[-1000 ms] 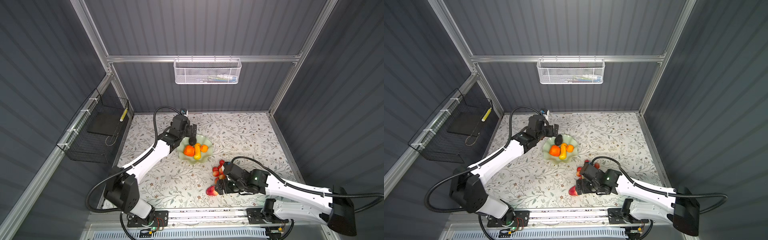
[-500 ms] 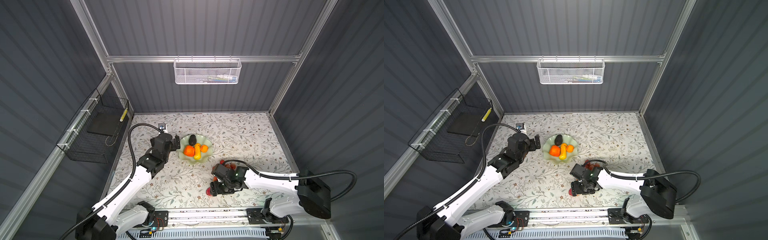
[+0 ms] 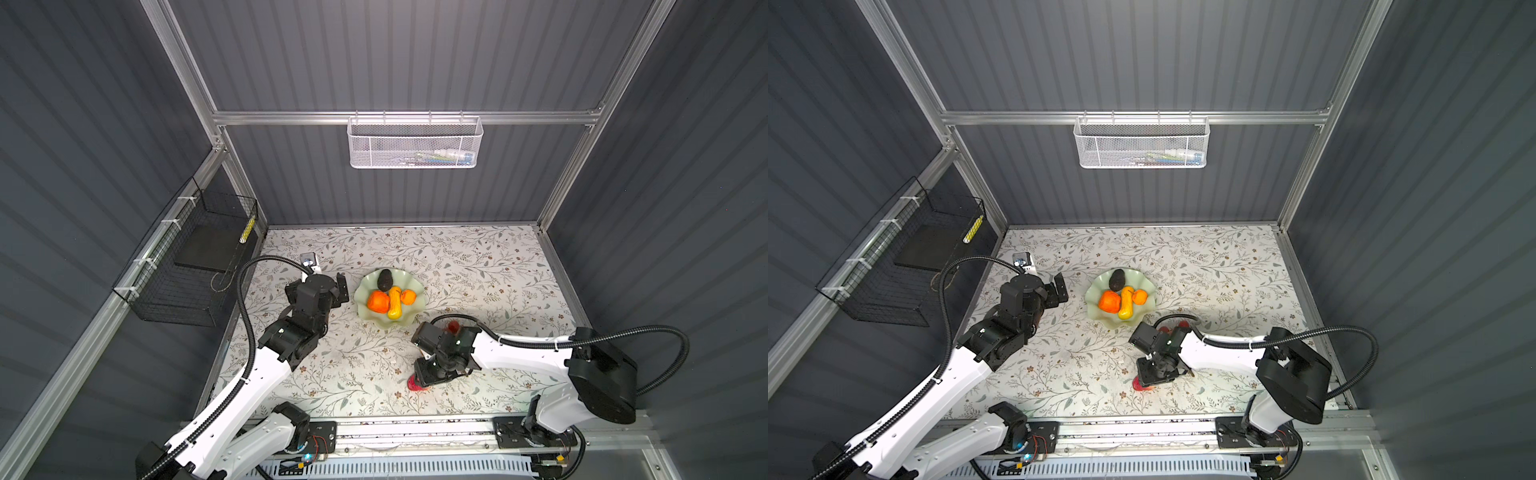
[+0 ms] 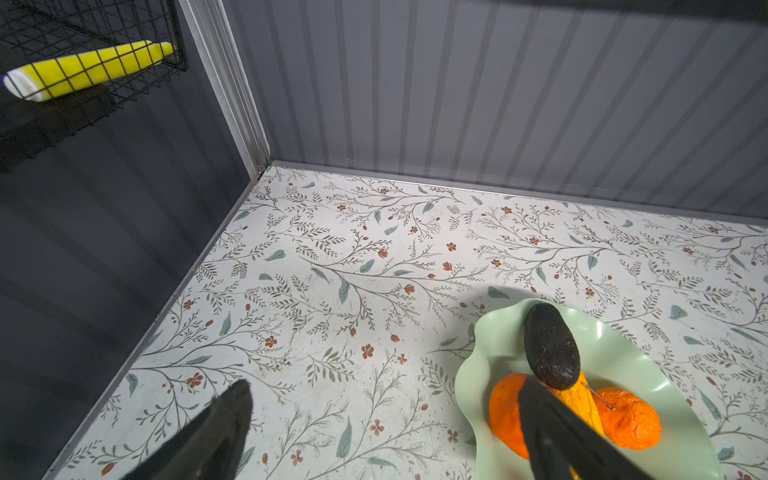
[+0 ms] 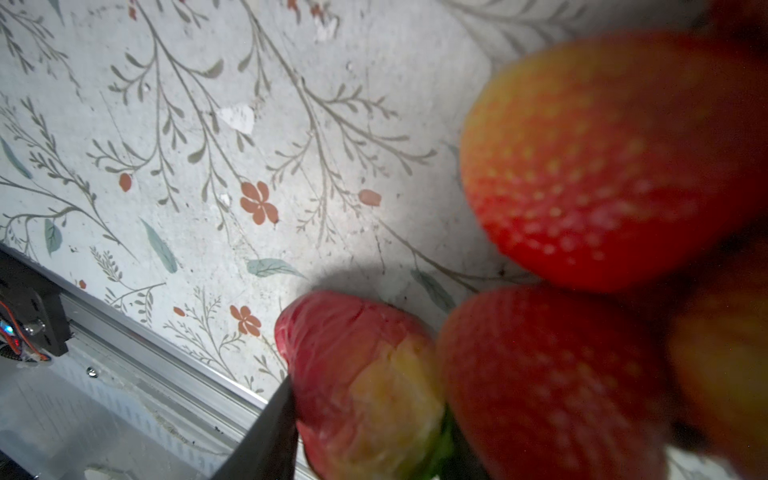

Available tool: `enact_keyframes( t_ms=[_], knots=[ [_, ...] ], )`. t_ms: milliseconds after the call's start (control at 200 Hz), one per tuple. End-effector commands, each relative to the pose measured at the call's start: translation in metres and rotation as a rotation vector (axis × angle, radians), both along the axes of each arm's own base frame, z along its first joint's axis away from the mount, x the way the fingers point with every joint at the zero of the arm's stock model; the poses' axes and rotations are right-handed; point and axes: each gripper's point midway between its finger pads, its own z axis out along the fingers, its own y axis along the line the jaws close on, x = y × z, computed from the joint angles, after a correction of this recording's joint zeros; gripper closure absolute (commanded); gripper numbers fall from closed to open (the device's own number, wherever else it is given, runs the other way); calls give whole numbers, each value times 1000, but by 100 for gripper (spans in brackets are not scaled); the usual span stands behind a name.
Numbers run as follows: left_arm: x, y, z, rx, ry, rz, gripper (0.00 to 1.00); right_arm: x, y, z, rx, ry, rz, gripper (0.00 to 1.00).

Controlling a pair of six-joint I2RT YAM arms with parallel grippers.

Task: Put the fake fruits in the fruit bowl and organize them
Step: 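Grasp the red-green apple with the right gripper and place it in the bowl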

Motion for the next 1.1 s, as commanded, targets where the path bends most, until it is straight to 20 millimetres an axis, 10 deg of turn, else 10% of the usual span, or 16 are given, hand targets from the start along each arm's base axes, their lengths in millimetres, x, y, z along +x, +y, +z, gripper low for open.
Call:
enact_keyframes(
  t_ms=[0, 265, 490, 815, 1096],
  knots=[
    [-3, 9, -2, 13, 5, 35, 0, 6, 1, 14, 1, -46, 18, 68],
    [-3, 10, -7, -13, 2, 51, 0, 19, 1, 86, 75, -194, 14, 66],
    [-1, 3, -7, -53, 4, 32, 0, 87, 14, 130, 125, -375, -13, 64],
    [-7, 1, -9, -82, 14, 13, 0, 202, 30, 101, 20, -476, -34, 64],
    [-12, 7, -6, -92, -3, 27, 0, 229, 35, 61, -47, -432, -21, 45]
  ],
)
